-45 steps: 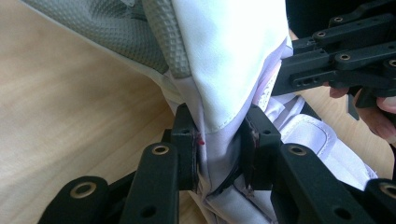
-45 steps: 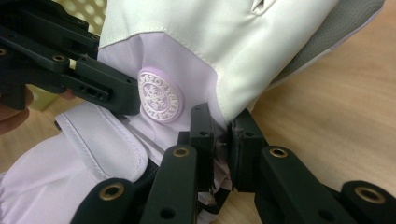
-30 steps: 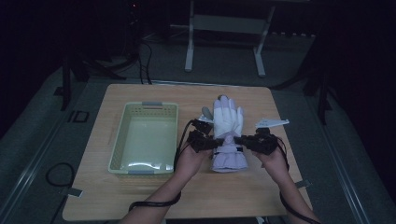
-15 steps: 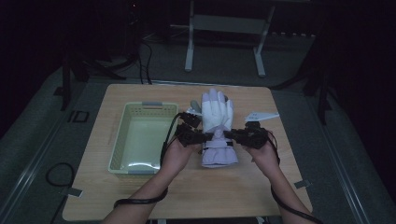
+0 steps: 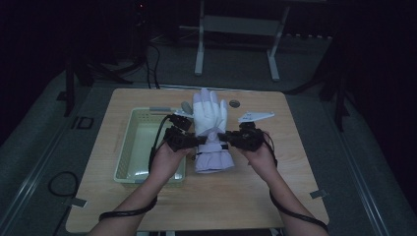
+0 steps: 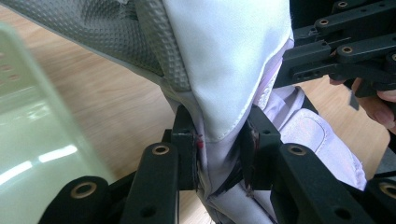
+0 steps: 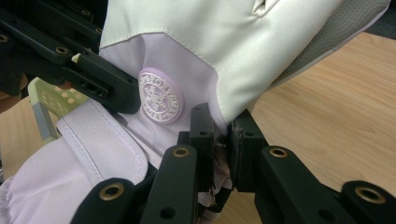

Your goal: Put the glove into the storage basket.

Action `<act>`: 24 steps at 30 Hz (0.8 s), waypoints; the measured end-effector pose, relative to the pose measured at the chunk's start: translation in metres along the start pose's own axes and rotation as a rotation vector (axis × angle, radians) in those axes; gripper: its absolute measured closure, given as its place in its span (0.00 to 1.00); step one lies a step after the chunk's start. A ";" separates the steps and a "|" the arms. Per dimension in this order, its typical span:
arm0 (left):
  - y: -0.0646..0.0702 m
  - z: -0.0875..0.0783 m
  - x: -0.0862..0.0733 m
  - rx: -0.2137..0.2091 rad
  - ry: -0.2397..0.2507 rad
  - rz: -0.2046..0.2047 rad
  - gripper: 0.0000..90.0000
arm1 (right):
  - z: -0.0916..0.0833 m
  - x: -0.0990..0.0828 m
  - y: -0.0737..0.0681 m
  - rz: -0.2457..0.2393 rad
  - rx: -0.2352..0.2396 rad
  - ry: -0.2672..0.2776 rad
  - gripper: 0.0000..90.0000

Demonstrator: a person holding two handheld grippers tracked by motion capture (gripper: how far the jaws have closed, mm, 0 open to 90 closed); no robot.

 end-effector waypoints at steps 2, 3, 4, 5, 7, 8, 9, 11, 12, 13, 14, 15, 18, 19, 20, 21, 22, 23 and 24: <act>-0.006 -0.005 -0.001 0.007 0.000 -0.001 0.79 | 0.007 0.004 -0.004 -0.005 0.007 0.002 0.91; -0.009 -0.008 -0.002 0.009 0.001 -0.002 0.79 | 0.010 0.006 -0.006 -0.002 0.011 0.001 0.91; -0.013 -0.011 -0.003 0.009 0.002 -0.006 0.79 | 0.013 0.009 -0.008 -0.006 0.015 0.003 0.91; -0.015 -0.014 -0.003 0.012 0.007 -0.011 0.79 | 0.016 0.011 -0.010 -0.007 0.018 0.004 0.91; -0.022 -0.020 -0.005 0.020 0.011 -0.013 0.79 | 0.023 0.016 -0.014 -0.014 0.024 0.002 0.91; -0.025 -0.023 -0.006 0.022 0.010 -0.013 0.79 | 0.026 0.018 -0.016 -0.018 0.025 0.003 0.91; -0.025 -0.023 -0.006 0.022 0.010 -0.013 0.79 | 0.026 0.018 -0.016 -0.018 0.025 0.003 0.91; -0.036 -0.031 -0.009 0.029 0.013 -0.023 0.79 | 0.037 0.024 -0.023 -0.025 0.033 0.001 0.91; -0.039 -0.033 -0.010 0.030 0.013 -0.028 0.79 | 0.040 0.026 -0.025 -0.027 0.036 -0.001 0.91; -0.043 -0.035 -0.012 0.030 0.012 -0.029 0.79 | 0.044 0.028 -0.028 -0.026 0.039 -0.002 0.91; -0.046 -0.038 -0.014 0.031 0.012 -0.033 0.79 | 0.048 0.029 -0.030 -0.027 0.041 -0.005 0.91; -0.050 -0.040 -0.015 0.031 0.016 -0.041 0.79 | 0.052 0.030 -0.032 -0.031 0.044 -0.006 0.91; -0.060 -0.048 -0.022 0.037 0.017 -0.051 0.79 | 0.064 0.034 -0.040 -0.033 0.058 -0.010 0.91; -0.063 -0.050 -0.023 0.039 0.020 -0.054 0.79 | 0.068 0.035 -0.042 -0.034 0.064 -0.011 0.91; -0.067 -0.052 -0.025 0.040 0.019 -0.058 0.79 | 0.072 0.037 -0.045 -0.029 0.068 -0.011 0.91; -0.071 -0.055 -0.027 0.039 0.018 -0.068 0.79 | 0.076 0.038 -0.047 -0.032 0.071 -0.015 0.91; -0.076 -0.057 -0.029 0.037 0.020 -0.071 0.79 | 0.081 0.039 -0.050 -0.033 0.074 -0.017 0.91; -0.080 -0.060 -0.031 0.038 0.018 -0.075 0.79 | 0.085 0.041 -0.053 -0.036 0.075 -0.017 0.91; -0.085 -0.062 -0.033 0.037 0.016 -0.081 0.79 | 0.090 0.042 -0.055 -0.037 0.079 -0.019 0.91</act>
Point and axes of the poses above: each handheld gripper's, and its own axes: z roughly forward along the jaws, x roughly out of its top, y roughly to its right, the point moved 9 cm from there along z, roughly forward along the jaws, and after that the axes turned 4 degrees about x, right-handed, at the moved point
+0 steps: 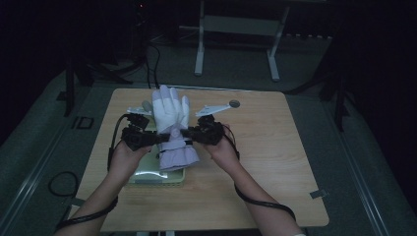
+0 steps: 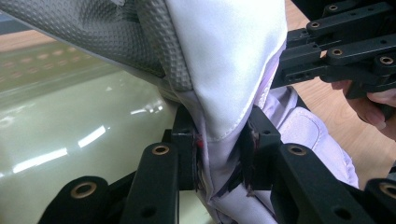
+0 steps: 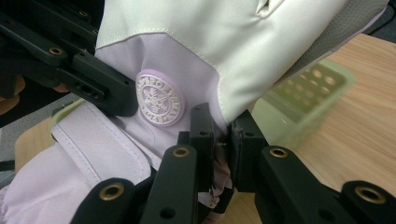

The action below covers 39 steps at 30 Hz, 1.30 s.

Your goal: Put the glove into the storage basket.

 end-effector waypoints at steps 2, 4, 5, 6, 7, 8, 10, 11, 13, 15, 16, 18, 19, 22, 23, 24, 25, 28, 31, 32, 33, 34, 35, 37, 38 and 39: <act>-0.011 -0.004 -0.002 0.007 0.001 -0.007 0.79 | 0.011 0.004 -0.004 0.002 0.002 -0.004 0.91; -0.021 -0.008 -0.005 0.017 -0.002 -0.009 0.79 | 0.022 0.007 -0.008 0.001 0.006 -0.005 0.91; -0.026 -0.009 -0.007 0.018 -0.007 -0.015 0.79 | 0.028 0.008 -0.009 0.006 0.011 -0.002 0.91; -0.031 -0.009 -0.009 0.020 -0.015 -0.020 0.79 | 0.033 0.008 -0.011 0.012 0.016 -0.003 0.91; -0.034 -0.008 -0.012 0.024 -0.021 -0.016 0.79 | 0.037 0.007 -0.012 0.014 0.019 -0.005 0.91; -0.037 -0.007 -0.015 0.030 -0.030 -0.013 0.79 | 0.042 0.005 -0.013 0.019 0.020 -0.008 0.91; -0.042 -0.001 -0.021 0.029 -0.043 -0.020 0.79 | 0.050 0.000 -0.012 0.029 0.022 -0.025 0.91; -0.044 0.003 -0.023 0.026 -0.051 -0.026 0.78 | 0.053 -0.004 -0.011 0.036 0.020 -0.035 0.91; -0.046 0.010 -0.028 0.024 -0.057 -0.034 0.79 | 0.059 -0.010 -0.008 0.038 0.011 -0.053 0.91; -0.047 0.017 -0.031 0.022 -0.069 -0.037 0.79 | 0.062 -0.016 -0.005 0.048 0.005 -0.068 0.91; -0.048 0.019 -0.033 0.023 -0.077 -0.039 0.78 | 0.064 -0.019 -0.003 0.051 0.003 -0.079 0.91; -0.048 0.024 -0.037 0.017 -0.092 -0.043 0.78 | 0.065 -0.024 -0.001 0.056 0.000 -0.096 0.91; -0.048 0.026 -0.039 0.019 -0.099 -0.045 0.78 | 0.066 -0.027 -0.001 0.057 0.000 -0.108 0.91; -0.049 0.031 -0.045 0.008 -0.125 -0.056 0.78 | 0.067 -0.035 0.000 0.062 0.006 -0.131 0.91; -0.050 0.033 -0.048 0.016 -0.130 -0.055 0.78 | 0.068 -0.037 -0.001 0.062 0.005 -0.139 0.91; -0.049 0.035 -0.051 0.021 -0.140 -0.046 0.78 | 0.069 -0.039 -0.001 0.058 0.001 -0.147 0.91; -0.050 0.037 -0.054 0.033 -0.151 -0.039 0.78 | 0.070 -0.042 -0.002 0.052 -0.006 -0.159 0.91; -0.051 0.042 -0.062 0.058 -0.172 -0.030 0.78 | 0.076 -0.051 -0.002 0.043 -0.019 -0.194 0.91; -0.053 0.046 -0.065 0.050 -0.178 -0.052 0.77 | 0.080 -0.056 -0.002 0.046 -0.027 -0.223 0.91; -0.054 0.046 -0.066 0.048 -0.185 -0.056 0.77 | 0.080 -0.056 -0.002 0.043 -0.030 -0.227 0.91; -0.054 0.046 -0.066 0.048 -0.185 -0.056 0.76 | 0.080 -0.056 -0.002 0.043 -0.030 -0.227 0.91; -0.054 0.048 -0.066 0.056 -0.197 -0.059 0.76 | 0.080 -0.056 -0.002 0.045 -0.031 -0.234 0.91; -0.055 0.049 -0.067 0.065 -0.205 -0.055 0.73 | 0.081 -0.056 -0.002 0.044 -0.038 -0.250 0.90; -0.056 0.052 -0.068 0.104 -0.223 -0.050 0.68 | 0.081 -0.056 -0.002 0.041 -0.048 -0.263 0.88; -0.057 0.054 -0.069 0.120 -0.236 -0.043 0.66 | 0.082 -0.056 -0.001 0.044 -0.057 -0.267 0.87; -0.059 0.055 -0.070 0.130 -0.251 -0.040 0.64 | 0.082 -0.056 -0.001 0.047 -0.061 -0.270 0.85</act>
Point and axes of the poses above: each handheld gripper's, and its own axes: z roughly forward along the jaws, x roughly out of its top, y roughly to its right, the point moved 9 cm from there along z, roughly forward along the jaws, and after that the axes turned 4 degrees about x, right-handed, at the moved point
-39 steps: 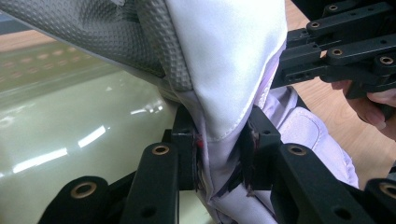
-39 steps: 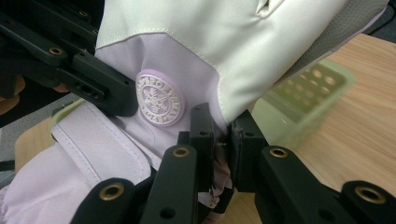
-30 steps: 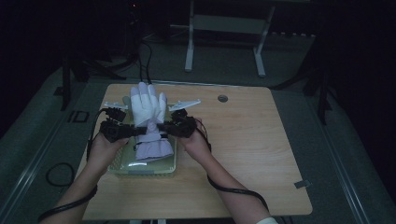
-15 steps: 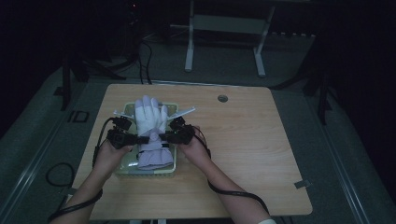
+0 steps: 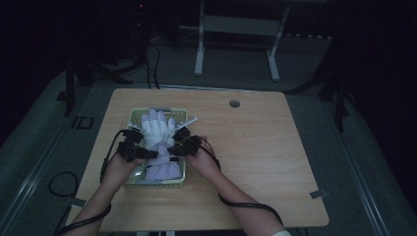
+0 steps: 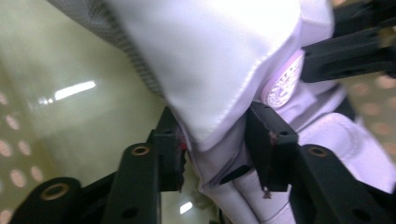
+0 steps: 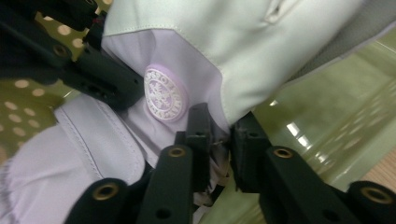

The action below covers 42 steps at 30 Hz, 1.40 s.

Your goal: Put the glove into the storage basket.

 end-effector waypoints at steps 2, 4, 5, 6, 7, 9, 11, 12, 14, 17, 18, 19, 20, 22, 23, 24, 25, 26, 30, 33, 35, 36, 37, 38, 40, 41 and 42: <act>-0.002 0.004 0.000 0.046 -0.022 0.010 0.60 | 0.001 0.000 0.000 0.010 -0.007 0.002 0.82; -0.003 0.008 -0.001 0.091 -0.047 0.034 0.56 | 0.001 0.001 0.000 0.000 -0.027 0.000 0.78; -0.003 0.009 0.000 0.106 -0.057 0.043 0.54 | 0.001 0.001 0.001 -0.008 -0.041 -0.001 0.76; -0.003 0.009 0.000 0.106 -0.057 0.043 0.52 | 0.001 0.001 0.001 -0.008 -0.041 -0.001 0.76; -0.003 0.010 0.002 0.132 -0.049 0.056 0.52 | 0.000 0.002 0.000 -0.011 -0.037 0.005 0.73; -0.004 0.011 0.002 0.132 -0.057 0.057 0.48 | -0.004 0.004 0.002 -0.020 -0.038 0.017 0.65; -0.004 0.011 0.003 0.133 -0.044 0.045 0.43 | -0.009 0.007 0.005 -0.023 -0.028 0.046 0.57; -0.005 0.009 0.004 0.135 -0.027 0.049 0.40 | -0.011 0.009 0.005 -0.030 -0.016 0.063 0.53; -0.005 0.006 0.008 0.149 0.029 0.052 0.27 | -0.018 0.012 0.006 -0.034 -0.001 0.098 0.48; -0.004 0.000 0.012 0.156 0.104 0.064 0.13 | -0.027 0.014 0.007 -0.047 0.030 0.148 0.40; -0.003 -0.001 0.013 0.132 0.132 0.061 0.07 | -0.029 0.014 0.007 -0.046 0.052 0.157 0.36; -0.001 -0.003 0.013 0.118 0.147 0.072 0.00 | -0.031 0.013 0.008 -0.042 0.060 0.155 0.33; 0.000 -0.006 0.014 0.125 0.161 0.078 0.00 | -0.033 0.012 0.007 -0.047 0.079 0.158 0.31; 0.003 -0.011 0.016 0.123 0.198 0.083 0.00 | -0.038 0.011 0.006 -0.051 0.108 0.177 0.26; 0.005 -0.014 0.017 0.123 0.216 0.086 0.00 | -0.040 0.010 0.006 -0.051 0.119 0.186 0.26; 0.007 -0.016 0.018 0.116 0.226 0.086 0.00 | -0.042 0.010 0.006 -0.053 0.131 0.196 0.23; 0.010 -0.019 0.019 0.107 0.236 0.087 0.00 | -0.044 0.009 0.006 -0.065 0.136 0.193 0.21; 0.013 -0.021 0.020 0.104 0.246 0.091 0.00 | -0.046 0.007 0.007 -0.070 0.139 0.193 0.19; 0.026 -0.026 0.022 0.088 0.274 0.099 0.00 | -0.053 0.003 0.011 -0.063 0.140 0.207 0.19; 0.036 -0.027 0.023 0.076 0.283 0.114 0.00 | -0.059 -0.003 0.017 -0.060 0.134 0.208 0.19; 0.043 -0.027 0.023 0.066 0.288 0.120 0.00 | -0.062 -0.008 0.020 -0.060 0.128 0.205 0.19; 0.048 -0.027 0.024 0.061 0.288 0.132 0.00 | -0.063 -0.009 0.021 -0.061 0.129 0.207 0.18; 0.051 -0.027 0.024 0.055 0.293 0.138 0.00 | -0.066 -0.012 0.024 -0.059 0.124 0.209 0.18; 0.055 -0.028 0.024 0.047 0.297 0.139 0.00 | -0.068 -0.014 0.025 -0.060 0.121 0.210 0.18; 0.064 -0.029 0.026 0.032 0.308 0.153 0.00 | -0.072 -0.017 0.028 -0.056 0.116 0.211 0.18; 0.069 -0.030 0.027 0.026 0.315 0.160 0.00 | -0.076 -0.020 0.031 -0.054 0.111 0.213 0.18; 0.074 -0.031 0.028 0.019 0.321 0.169 0.00 | -0.078 -0.021 0.032 -0.055 0.109 0.213 0.18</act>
Point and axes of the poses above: each handheld gripper's, and its own axes: z roughly forward along the jaws, x roughly out of its top, y roughly to its right, the point moved 9 cm from there along z, roughly forward along the jaws, and after that the axes turned 4 degrees about x, right-handed, at the moved point
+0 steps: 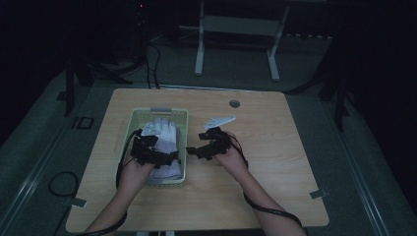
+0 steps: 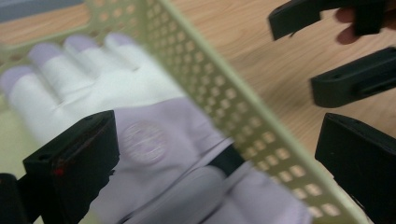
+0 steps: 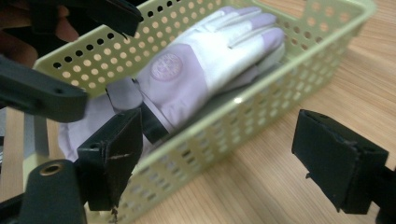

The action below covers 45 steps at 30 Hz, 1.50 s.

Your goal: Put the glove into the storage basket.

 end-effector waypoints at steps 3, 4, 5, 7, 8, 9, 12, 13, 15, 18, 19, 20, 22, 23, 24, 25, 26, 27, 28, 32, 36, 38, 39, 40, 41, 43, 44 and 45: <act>0.012 -0.001 0.006 -0.003 0.022 0.033 0.00 | -0.009 -0.005 0.004 -0.001 -0.010 0.000 0.18; 0.019 -0.001 0.008 -0.004 0.033 0.048 0.00 | -0.011 -0.007 0.005 0.000 -0.011 0.000 0.18; 0.022 0.000 0.009 -0.009 0.037 0.055 0.00 | -0.014 -0.009 0.007 -0.002 -0.017 -0.001 0.18; 0.033 0.001 0.011 -0.030 0.036 0.069 0.00 | -0.018 -0.013 0.008 -0.007 -0.025 -0.003 0.18; 0.037 0.002 0.011 -0.040 0.037 0.074 0.00 | -0.020 -0.015 0.010 -0.009 -0.027 -0.004 0.18; 0.044 0.003 0.012 -0.055 0.038 0.080 0.00 | -0.021 -0.017 0.011 -0.006 -0.028 -0.006 0.17; 0.058 0.004 0.014 -0.076 0.039 0.103 0.00 | -0.028 -0.025 0.015 -0.001 -0.035 -0.007 0.17; 0.063 0.004 0.016 -0.085 0.049 0.105 0.00 | -0.030 -0.028 0.016 0.002 -0.038 -0.005 0.17; 0.071 0.004 0.017 -0.108 0.054 0.108 0.00 | -0.036 -0.032 0.018 -0.002 -0.042 0.001 0.17; 0.086 0.007 0.019 -0.140 0.059 0.118 0.00 | -0.042 -0.040 0.022 -0.008 -0.055 -0.006 0.17; 0.093 0.009 0.019 -0.151 0.059 0.125 0.00 | -0.044 -0.042 0.023 -0.011 -0.059 -0.009 0.17; 0.098 0.011 0.020 -0.161 0.060 0.132 0.00 | -0.047 -0.046 0.025 -0.018 -0.067 -0.014 0.17; 0.107 0.014 0.019 -0.167 0.056 0.153 0.00 | -0.052 -0.053 0.028 -0.015 -0.074 -0.012 0.17; 0.111 0.017 0.018 -0.173 0.058 0.161 0.00 | -0.054 -0.057 0.030 -0.012 -0.074 -0.012 0.16; 0.115 0.019 0.018 -0.183 0.058 0.161 0.00 | -0.057 -0.061 0.032 -0.010 -0.075 -0.013 0.16; 0.119 0.021 0.016 -0.194 0.048 0.167 0.00 | -0.059 -0.065 0.034 -0.004 -0.081 -0.016 0.16; 0.124 0.024 0.015 -0.205 0.047 0.168 0.00 | -0.062 -0.068 0.037 0.000 -0.089 -0.017 0.16; 0.127 0.026 0.014 -0.212 0.043 0.175 0.00 | -0.065 -0.072 0.039 0.008 -0.091 -0.018 0.16; 0.131 0.028 0.013 -0.218 0.036 0.180 0.00 | -0.067 -0.076 0.040 0.021 -0.095 -0.026 0.16; 0.145 0.036 0.008 -0.249 0.034 0.197 0.00 | -0.078 -0.087 0.048 0.044 -0.109 -0.017 0.16; 0.153 0.042 0.005 -0.259 0.039 0.204 0.00 | -0.084 -0.096 0.053 0.044 -0.121 -0.018 0.16; 0.165 0.049 -0.001 -0.303 0.027 0.217 0.00 | -0.089 -0.105 0.056 0.051 -0.124 -0.014 0.16; 0.168 0.051 -0.003 -0.315 0.027 0.231 0.00 | -0.090 -0.109 0.057 0.053 -0.123 -0.019 0.16; 0.172 0.052 -0.004 -0.328 0.028 0.237 0.00 | -0.092 -0.112 0.058 0.055 -0.125 -0.020 0.16; 0.174 0.055 -0.006 -0.331 0.028 0.243 0.00 | -0.094 -0.114 0.059 0.052 -0.121 -0.016 0.16; 0.179 0.058 -0.011 -0.343 0.024 0.252 0.00 | -0.096 -0.120 0.059 0.056 -0.123 -0.016 0.16; 0.180 0.061 -0.013 -0.344 0.013 0.257 0.00 | -0.098 -0.122 0.060 0.056 -0.126 -0.015 0.16; 0.181 0.064 -0.016 -0.342 -0.004 0.263 0.00 | -0.099 -0.125 0.060 0.054 -0.128 -0.016 0.16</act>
Point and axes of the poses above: each handheld gripper's, and its own axes: z roughly forward along the jaws, x roughly out of its top, y roughly to its right, the point moved 9 cm from there along z, roughly forward along the jaws, and after that the axes turned 4 degrees about x, right-handed, at the moved point
